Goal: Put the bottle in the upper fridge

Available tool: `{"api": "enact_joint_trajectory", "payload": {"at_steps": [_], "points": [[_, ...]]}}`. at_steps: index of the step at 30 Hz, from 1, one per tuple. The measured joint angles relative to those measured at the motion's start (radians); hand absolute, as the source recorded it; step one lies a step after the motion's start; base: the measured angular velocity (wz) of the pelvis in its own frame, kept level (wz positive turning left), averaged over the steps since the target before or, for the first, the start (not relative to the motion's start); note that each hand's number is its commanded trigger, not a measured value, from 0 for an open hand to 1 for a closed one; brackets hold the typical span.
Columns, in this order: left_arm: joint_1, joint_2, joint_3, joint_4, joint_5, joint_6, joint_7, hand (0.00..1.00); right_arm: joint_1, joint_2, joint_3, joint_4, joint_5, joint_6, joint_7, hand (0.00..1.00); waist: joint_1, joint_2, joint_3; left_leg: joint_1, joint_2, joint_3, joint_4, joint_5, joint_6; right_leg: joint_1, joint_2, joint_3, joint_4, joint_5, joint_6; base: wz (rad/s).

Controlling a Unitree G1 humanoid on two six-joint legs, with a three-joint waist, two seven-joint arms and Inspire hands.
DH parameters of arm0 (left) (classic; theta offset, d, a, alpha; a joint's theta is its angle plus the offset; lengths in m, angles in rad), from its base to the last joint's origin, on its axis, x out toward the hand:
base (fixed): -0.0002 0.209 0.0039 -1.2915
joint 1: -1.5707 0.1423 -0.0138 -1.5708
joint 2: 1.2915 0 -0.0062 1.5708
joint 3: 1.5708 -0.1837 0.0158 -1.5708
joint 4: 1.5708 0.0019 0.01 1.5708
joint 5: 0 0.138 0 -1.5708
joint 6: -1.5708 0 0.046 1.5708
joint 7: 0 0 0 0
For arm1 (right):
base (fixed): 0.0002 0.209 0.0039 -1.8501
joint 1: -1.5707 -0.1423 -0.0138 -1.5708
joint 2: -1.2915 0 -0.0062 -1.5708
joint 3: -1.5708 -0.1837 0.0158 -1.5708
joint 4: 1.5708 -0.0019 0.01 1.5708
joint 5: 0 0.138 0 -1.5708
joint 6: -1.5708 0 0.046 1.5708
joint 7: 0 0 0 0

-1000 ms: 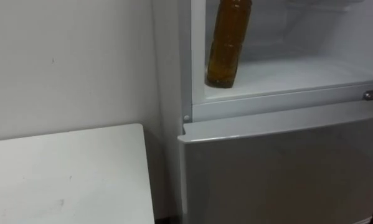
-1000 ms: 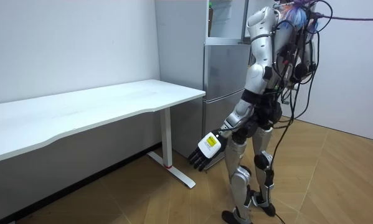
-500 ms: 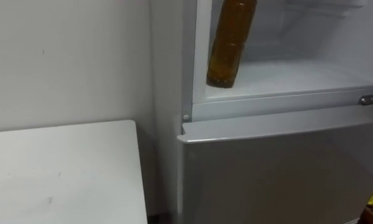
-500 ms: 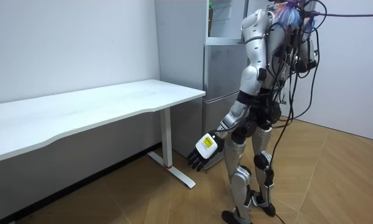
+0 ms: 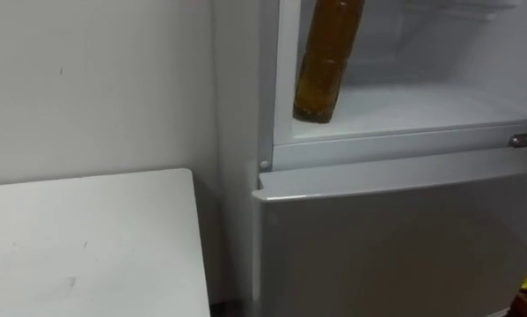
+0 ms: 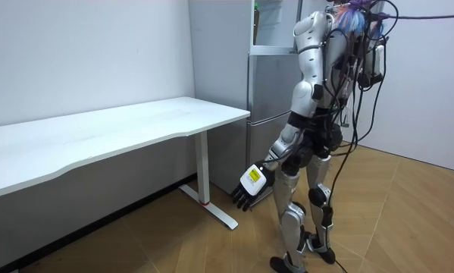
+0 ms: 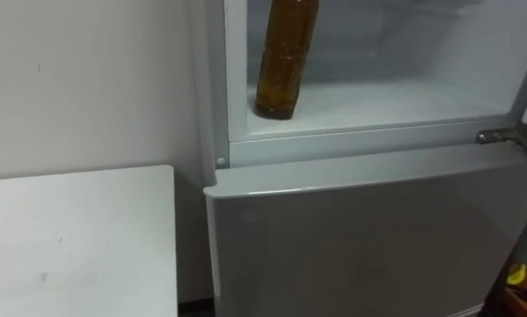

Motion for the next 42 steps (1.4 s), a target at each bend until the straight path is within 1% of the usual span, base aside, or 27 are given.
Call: {"api": "enact_joint_trajectory", "payload": {"at_steps": [2,8,15,24,28,29,31,34,36,38,39,42], "points": [[-0.001,0.000,0.000,0.000,0.014,0.014,-0.001,0.00,0.000,0.000,0.000,-0.005,0.000,0.000,0.006,0.00,0.000,0.000,0.0000,0.000,0.000,0.000,0.000,0.000,0.000,-0.001,0.000,0.000,-0.001,-0.001,0.000,0.00],[-0.001,0.000,0.000,0.000,0.044,0.025,-0.016,0.00,0.000,0.000,0.000,-0.020,0.000,0.008,0.033,0.00,-0.001,0.000,0.0000,-0.001,0.000,0.000,0.000,0.000,0.000,-0.001,0.000,-0.001,0.002,-0.001,0.000,0.00],[-0.001,-0.006,0.000,-0.001,0.043,0.026,-0.016,0.00,0.000,0.000,0.002,-0.023,0.000,0.008,0.073,0.00,0.003,0.003,0.0008,-0.002,0.000,0.000,-0.001,0.000,0.000,-0.002,0.000,-0.001,0.000,-0.001,0.000,0.00],[-0.017,-0.009,0.000,-0.002,0.043,0.026,-0.016,0.00,-0.008,0.000,0.016,-0.032,0.002,0.008,0.118,0.00,0.009,0.015,0.0000,-0.016,0.001,-0.011,0.002,0.000,0.000,-0.010,0.000,-0.010,0.006,0.000,-0.001,0.02],[-0.018,-0.009,0.000,-0.002,0.045,0.036,-0.016,0.00,-0.011,0.000,0.043,-0.032,0.001,0.012,0.140,0.00,0.017,0.020,0.0009,-0.016,0.002,-0.014,0.002,0.000,0.000,-0.013,-0.001,-0.014,0.015,0.000,-0.001,0.00],[-0.018,-0.009,0.000,-0.002,0.047,0.039,-0.016,0.00,-0.011,0.001,0.043,-0.038,0.000,0.022,0.145,0.00,0.024,0.021,0.0006,-0.016,0.002,-0.012,0.003,0.000,0.000,-0.014,-0.001,-0.013,0.016,0.000,-0.001,0.00],[-0.017,-0.010,0.000,-0.001,0.060,0.043,-0.016,0.00,-0.011,0.003,0.046,-0.047,0.000,0.030,0.146,0.00,0.034,0.021,0.0008,-0.013,0.002,-0.008,0.003,0.000,0.000,-0.013,-0.002,-0.012,0.020,0.000,-0.001,-0.04],[-0.018,-0.017,0.000,-0.002,0.062,0.054,-0.016,0.00,-0.010,0.003,0.093,-0.063,0.000,0.030,0.147,0.00,0.037,0.021,0.0013,-0.011,0.002,-0.002,0.009,0.000,0.000,-0.012,-0.003,-0.009,0.022,0.000,-0.001,-0.05],[-0.020,-0.020,-0.002,-0.003,0.063,0.054,-0.016,0.00,-0.010,0.003,0.121,-0.067,0.000,0.030,0.157,0.00,0.037,0.021,0.0018,-0.009,0.003,-0.001,0.010,0.000,0.000,-0.008,-0.003,-0.008,0.022,0.000,-0.001,-0.02],[-0.020,-0.023,-0.002,-0.003,0.063,0.054,-0.016,0.00,-0.010,0.003,0.152,-0.068,-0.005,0.030,0.175,0.00,0.040,0.025,0.0052,0.001,0.003,-0.001,0.010,-0.001,0.002,0.005,-0.003,-0.010,0.022,0.000,-0.001,0.00],[-0.020,-0.024,-0.002,-0.003,0.063,0.053,-0.016,0.00,-0.010,0.003,0.159,-0.068,-0.008,0.030,0.179,0.00,0.041,0.024,0.0049,0.002,0.003,-0.001,0.010,-0.002,0.002,0.005,-0.003,-0.010,0.021,0.000,-0.001,0.00],[-0.025,-0.024,-0.002,-0.001,0.063,0.053,-0.016,0.00,-0.009,0.005,0.169,-0.068,-0.041,0.030,0.196,0.00,0.057,0.026,0.0062,0.002,0.003,0.001,0.016,-0.002,0.003,0.004,-0.004,-0.009,0.014,0.000,-0.001,0.00]]}}
